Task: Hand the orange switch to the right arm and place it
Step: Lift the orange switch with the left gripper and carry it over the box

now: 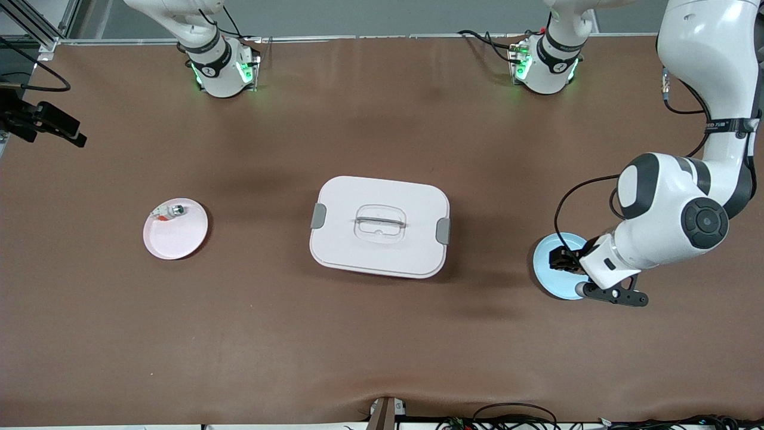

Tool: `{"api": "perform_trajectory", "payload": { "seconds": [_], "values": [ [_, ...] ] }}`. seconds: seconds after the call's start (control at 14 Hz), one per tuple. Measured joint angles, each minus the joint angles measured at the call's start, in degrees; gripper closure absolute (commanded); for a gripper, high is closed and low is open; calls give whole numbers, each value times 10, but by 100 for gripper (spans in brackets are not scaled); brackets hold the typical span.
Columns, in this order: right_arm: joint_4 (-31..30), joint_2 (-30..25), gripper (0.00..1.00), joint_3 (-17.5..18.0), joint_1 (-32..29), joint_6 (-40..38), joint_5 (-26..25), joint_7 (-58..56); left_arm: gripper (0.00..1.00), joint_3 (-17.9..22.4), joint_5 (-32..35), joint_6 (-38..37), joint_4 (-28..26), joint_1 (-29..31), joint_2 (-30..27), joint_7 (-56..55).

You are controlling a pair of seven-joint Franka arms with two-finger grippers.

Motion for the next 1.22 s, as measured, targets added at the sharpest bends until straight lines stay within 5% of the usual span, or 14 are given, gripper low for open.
{"api": "perform_trajectory", "payload": {
  "seconds": [0.72, 1.0, 1.22],
  "values": [
    [1, 0, 0, -1, 0, 0, 8, 0, 95, -122, -33, -9, 54, -18, -4, -462],
    [3, 6, 0, -2, 0, -9, 8, 0, 95, -125, -33, -9, 77, -89, -4, -689],
    [0, 62, 0, -4, -10, -7, 13, 0, 95, -124, -33, -5, 93, -150, -4, -828]
  ]
}}
